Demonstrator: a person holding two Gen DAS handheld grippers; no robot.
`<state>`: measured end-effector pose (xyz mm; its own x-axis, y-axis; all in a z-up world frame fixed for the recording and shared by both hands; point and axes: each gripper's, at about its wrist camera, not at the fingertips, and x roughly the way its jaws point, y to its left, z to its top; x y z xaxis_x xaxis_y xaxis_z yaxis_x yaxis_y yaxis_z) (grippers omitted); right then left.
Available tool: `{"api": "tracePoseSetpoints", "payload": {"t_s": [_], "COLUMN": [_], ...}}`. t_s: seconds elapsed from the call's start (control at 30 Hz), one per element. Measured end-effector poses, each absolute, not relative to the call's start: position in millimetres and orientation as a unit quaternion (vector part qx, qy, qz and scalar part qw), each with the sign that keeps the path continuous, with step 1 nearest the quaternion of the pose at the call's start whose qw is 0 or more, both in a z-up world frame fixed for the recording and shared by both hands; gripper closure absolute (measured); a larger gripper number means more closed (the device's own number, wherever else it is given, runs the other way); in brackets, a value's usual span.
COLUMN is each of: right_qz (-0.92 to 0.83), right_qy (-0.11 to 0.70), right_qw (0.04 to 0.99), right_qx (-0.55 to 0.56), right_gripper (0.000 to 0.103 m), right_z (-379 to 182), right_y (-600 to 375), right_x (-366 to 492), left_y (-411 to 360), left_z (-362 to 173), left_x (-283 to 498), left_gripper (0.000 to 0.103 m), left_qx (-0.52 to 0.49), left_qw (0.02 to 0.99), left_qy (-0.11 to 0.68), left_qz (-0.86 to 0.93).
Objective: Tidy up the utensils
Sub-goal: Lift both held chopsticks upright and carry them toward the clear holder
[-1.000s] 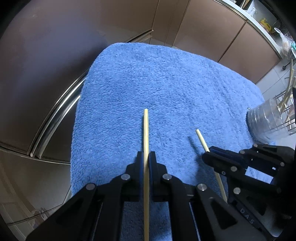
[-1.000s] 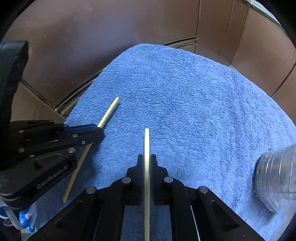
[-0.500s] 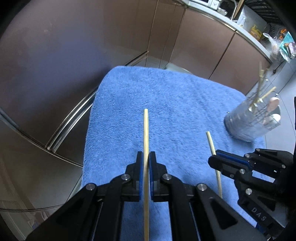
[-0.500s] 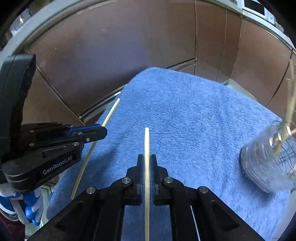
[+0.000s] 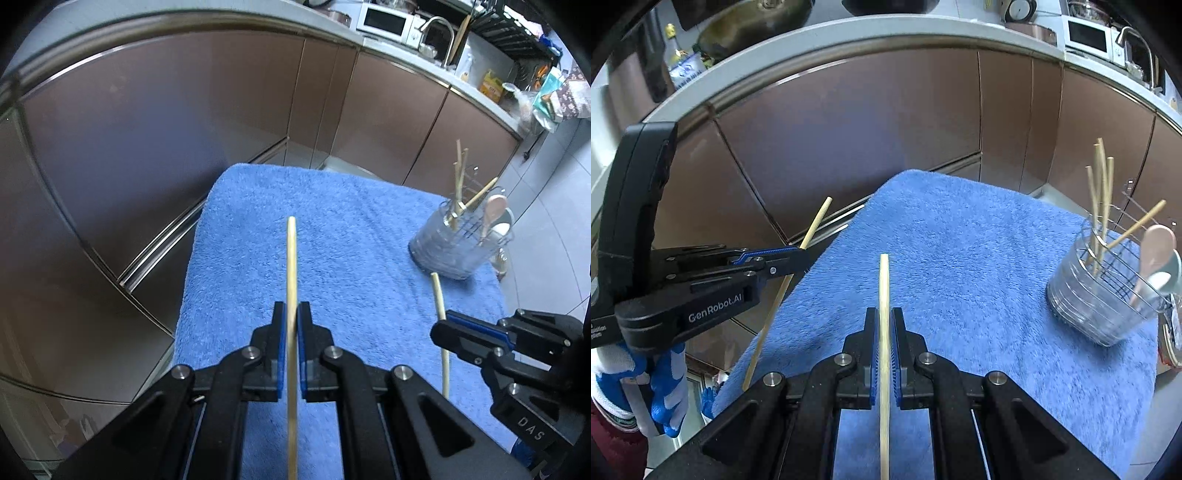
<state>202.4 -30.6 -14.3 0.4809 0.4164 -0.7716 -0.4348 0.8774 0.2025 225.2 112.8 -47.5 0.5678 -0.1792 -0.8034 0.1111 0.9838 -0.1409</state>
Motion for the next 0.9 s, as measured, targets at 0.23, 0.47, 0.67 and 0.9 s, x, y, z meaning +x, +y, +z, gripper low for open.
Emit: {"api": "tracePoseSetpoints", "payload": {"t_s": [0.23, 0.47, 0.67, 0.9], "right_qz": [0.247, 0.231, 0.217, 0.208], "right_qy": [0.411, 0.368, 0.336, 0.303], "right_qw": [0.877, 0.900, 0.916, 0.929], "right_qx": [0.001, 0.016, 0.025, 0.037], "right_gripper": [0.097, 0.097, 0.097, 0.097], "right_z": [6, 26, 41, 57], "right_y": [-51, -81, -107, -120], "right_x": [174, 150, 131, 119], "left_y": [105, 91, 79, 64], "left_z": [-25, -7, 9, 23], "left_x": [196, 175, 162, 152], "left_gripper": [0.098, 0.098, 0.098, 0.098], "left_qx": [-0.043, -0.049, -0.062, -0.075], "left_qw": [0.900, 0.913, 0.923, 0.930], "left_qy": [0.424, 0.392, 0.362, 0.335], "left_qz": [-0.088, -0.100, -0.112, -0.131]}}
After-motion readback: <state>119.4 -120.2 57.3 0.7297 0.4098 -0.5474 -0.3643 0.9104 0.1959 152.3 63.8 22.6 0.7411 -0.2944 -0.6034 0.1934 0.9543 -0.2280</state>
